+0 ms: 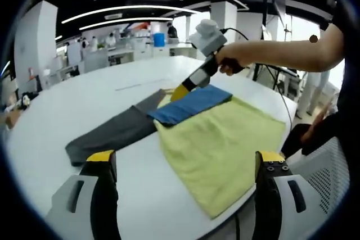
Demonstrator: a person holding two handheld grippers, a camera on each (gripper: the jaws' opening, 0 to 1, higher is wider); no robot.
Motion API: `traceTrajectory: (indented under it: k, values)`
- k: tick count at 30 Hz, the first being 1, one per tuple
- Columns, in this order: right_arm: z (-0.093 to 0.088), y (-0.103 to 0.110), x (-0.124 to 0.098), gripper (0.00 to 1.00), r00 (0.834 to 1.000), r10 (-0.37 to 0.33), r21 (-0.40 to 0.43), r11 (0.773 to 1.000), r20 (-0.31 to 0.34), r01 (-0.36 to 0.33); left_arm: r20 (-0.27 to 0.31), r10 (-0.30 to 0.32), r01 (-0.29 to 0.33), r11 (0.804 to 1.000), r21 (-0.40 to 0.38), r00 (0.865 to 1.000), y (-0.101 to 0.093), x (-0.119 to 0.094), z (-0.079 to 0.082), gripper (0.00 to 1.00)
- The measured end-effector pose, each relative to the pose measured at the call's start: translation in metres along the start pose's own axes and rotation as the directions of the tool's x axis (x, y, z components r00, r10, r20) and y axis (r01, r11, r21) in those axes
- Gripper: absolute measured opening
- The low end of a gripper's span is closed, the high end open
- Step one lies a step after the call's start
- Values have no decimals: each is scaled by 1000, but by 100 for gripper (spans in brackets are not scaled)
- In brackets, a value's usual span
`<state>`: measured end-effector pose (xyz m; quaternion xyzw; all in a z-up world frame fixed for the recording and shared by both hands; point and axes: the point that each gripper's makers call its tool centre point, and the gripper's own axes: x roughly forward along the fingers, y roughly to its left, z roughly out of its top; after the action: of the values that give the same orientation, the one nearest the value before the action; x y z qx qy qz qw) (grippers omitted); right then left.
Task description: Fold the garment on the visible template until the final outline fits inside the template.
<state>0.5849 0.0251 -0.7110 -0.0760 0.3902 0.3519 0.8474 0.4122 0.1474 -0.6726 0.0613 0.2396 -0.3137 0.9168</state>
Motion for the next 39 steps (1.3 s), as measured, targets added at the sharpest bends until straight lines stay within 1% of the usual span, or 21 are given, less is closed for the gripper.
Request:
traceTrajectory:
  k: [2,4,7,11,16,18,20,23,26,29,33,35,36,38,39]
  values:
    - [-4,-7,-6,63,1000,-6,10,1000,3,6,-1,4,-4,1000,-1,1000,1,-1,0,99]
    - [-8,-15,-12,62,1000,-17,39,999,7,16,-5,12,-12,1000,1,1000,4,-1,-1,99]
    - [-13,-22,-23,59,1000,-12,89,996,22,10,-12,15,-15,1000,4,1000,8,-1,-1,99]
    - [-23,-35,-38,55,999,-34,88,996,25,31,-32,38,-38,999,19,999,18,-1,-4,99]
    - [-35,-52,-57,48,998,-50,94,995,31,46,-35,77,-77,997,-4,996,36,-3,-8,99]
    - [-40,-61,-65,43,996,-83,116,990,42,78,-40,102,-102,995,-14,994,46,-4,-11,99]
    - [-45,-69,-72,40,994,-96,123,988,47,90,-41,112,-113,993,-21,993,52,-5,-13,99]
    - [-55,-78,-81,37,993,-112,137,985,43,105,-42,135,-137,990,-34,990,63,-5,-14,99]
    - [-65,-88,-89,33,991,-130,146,982,41,123,-58,155,-157,987,-31,986,75,-3,-19,97]
    - [-76,-103,-99,30,986,-160,156,976,38,152,-66,175,-177,984,-33,982,86,-2,-21,96]
    - [-87,-115,-107,25,984,-174,166,972,30,167,-61,237,-240,970,-41,970,110,-2,-25,91]
    - [-92,-117,-111,23,982,-188,167,969,24,182,-63,274,-276,961,-32,960,123,-2,-28,88]
    - [-95,-119,-113,20,981,-192,155,970,28,186,-67,285,-287,957,-38,956,127,-2,-29,86]
    - [-98,-123,-116,16,978,-208,160,967,29,200,-60,297,-300,953,-53,953,135,-2,-30,85]
    - [-100,-125,-118,14,978,-206,155,968,27,200,-58,309,-312,948,-55,949,139,-3,-30,84]
